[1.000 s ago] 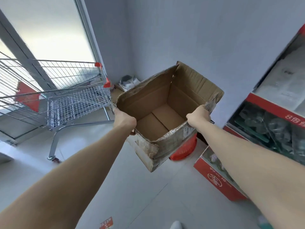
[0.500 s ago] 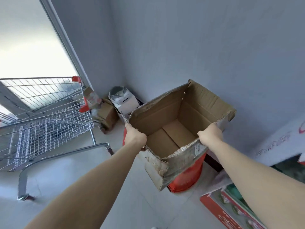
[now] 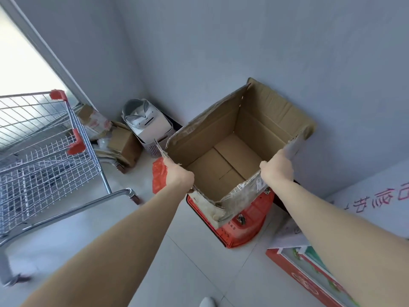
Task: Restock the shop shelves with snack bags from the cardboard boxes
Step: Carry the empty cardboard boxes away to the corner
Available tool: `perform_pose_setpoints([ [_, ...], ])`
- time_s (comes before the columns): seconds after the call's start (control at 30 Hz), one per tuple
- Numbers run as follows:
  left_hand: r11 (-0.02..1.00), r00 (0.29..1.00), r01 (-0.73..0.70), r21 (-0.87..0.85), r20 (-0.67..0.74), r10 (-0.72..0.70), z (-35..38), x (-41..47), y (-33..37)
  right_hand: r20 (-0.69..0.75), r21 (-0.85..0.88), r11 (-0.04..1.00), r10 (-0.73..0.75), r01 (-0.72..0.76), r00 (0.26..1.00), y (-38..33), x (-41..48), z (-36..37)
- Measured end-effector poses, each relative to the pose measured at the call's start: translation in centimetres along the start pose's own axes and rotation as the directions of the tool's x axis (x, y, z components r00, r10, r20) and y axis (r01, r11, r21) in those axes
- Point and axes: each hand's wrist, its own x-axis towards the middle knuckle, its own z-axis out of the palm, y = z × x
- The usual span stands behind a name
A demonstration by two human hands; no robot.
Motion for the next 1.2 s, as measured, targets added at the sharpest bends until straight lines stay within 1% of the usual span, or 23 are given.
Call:
perform_pose_setpoints([
  [0.03,1.000,0.999,0.015,-0.020,0.040,-0.014,-0.4,-0.2,0.2,-0.034,-0.017,0.999,-0.035,0.034,0.999,-0.3,-0.3,-0.2],
  [0.1,1.000,0.995,0.005,0.024,0.104,-0.007,-0.9,-1.0,0.5,-0.075,-0.107,0.985,-0.141,0.133,0.987,-1.1,-1.4,-0.8],
  [0.17,0.991,0.995,-0.060,0.115,0.091,0.050,-1.3,-1.3,0.8,-0.043,-0.191,0.952,-0.252,0.240,0.967,-2.2,-2.6,-1.7],
  [0.2,0.983,0.994,-0.087,0.159,0.081,0.075,-1.6,-1.5,0.7,0.000,-0.221,0.935,-0.285,0.278,0.959,-2.7,-3.4,-2.2],
  [0.27,0.984,0.992,-0.084,0.155,0.110,0.067,-2.2,-2.6,1.1,0.070,-0.261,0.896,-0.354,0.360,0.933,-3.5,-4.9,-3.1],
  [0.33,0.979,0.988,-0.109,0.172,0.124,0.088,-2.7,-3.7,1.3,0.083,-0.239,0.888,-0.384,0.393,0.920,-4.1,-5.9,-4.0],
  [0.4,0.946,0.981,-0.176,0.273,0.124,0.147,-3.0,-4.4,1.6,0.088,-0.204,0.887,-0.405,0.414,0.910,-4.3,-6.8,-4.9],
  [0.47,0.920,0.973,-0.227,0.320,0.100,0.206,-3.3,-5.7,2.0,0.111,-0.190,0.877,-0.427,0.441,0.897,-4.3,-7.6,-5.7],
  [0.53,0.885,0.956,-0.293,0.363,0.130,0.263,-3.6,-7.6,2.7,0.146,-0.185,0.856,-0.462,0.483,0.875,-4.2,-8.7,-6.6],
  [0.63,0.799,0.910,-0.414,0.437,0.168,0.379,-4.8,-11.1,3.4,0.182,-0.217,0.794,-0.539,0.568,0.823,-3.9,-10.8,-8.1],
  [0.7,0.732,0.868,-0.490,0.473,0.183,0.462,-6.0,-13.4,3.7,0.202,-0.247,0.726,-0.609,0.641,0.767,-3.9,-12.6,-9.4],
  [0.8,0.656,0.822,-0.540,0.527,0.162,0.546,-8.5,-17.5,3.2,0.245,-0.303,0.586,-0.714,0.752,0.656,-3.9,-15.8,-11.2],
  [0.87,0.631,0.815,-0.519,0.577,0.109,0.570,-10.7,-20.5,2.2,0.275,-0.337,0.484,-0.770,0.808,0.576,-4.0,-18.2,-12.1],
  [0.93,0.632,0.816,-0.474,0.613,0.037,0.577,-13.2,-24.1,0.4,0.303,-0.342,0.369,-0.827,0.864,0.473,-4.1,-21.1,-12.5],
  [0.97,0.643,0.819,-0.446,0.623,-0.005,0.573,-14.4,-26.0,-0.8,0.317,-0.330,0.306,-0.855,0.893,0.410,-4.2,-22.7,-12.5],
  [1.07,0.701,0.839,-0.328,0.633,-0.146,0.525,-17.6,-31.9,-5.6,0.373,-0.286,0.079,-0.909,0.955,0.187,-4.0,-28.3,-11.8],
  [1.13,0.748,0.854,-0.216,0.628,-0.249,0.456,-19.5,-36.2,-9.8,0.414,-0.236,-0.088,-0.910,0.968,0.018,-3.8,-33.2,-11.2],
  [1.2,0.810,0.858,-0.094,0.578,-0.366,0.361,-21.4,-41.2,-14.4,0.454,-0.157,-0.248,-0.878,0.956,-0.153,-3.2,-39.2,-10.6],
])
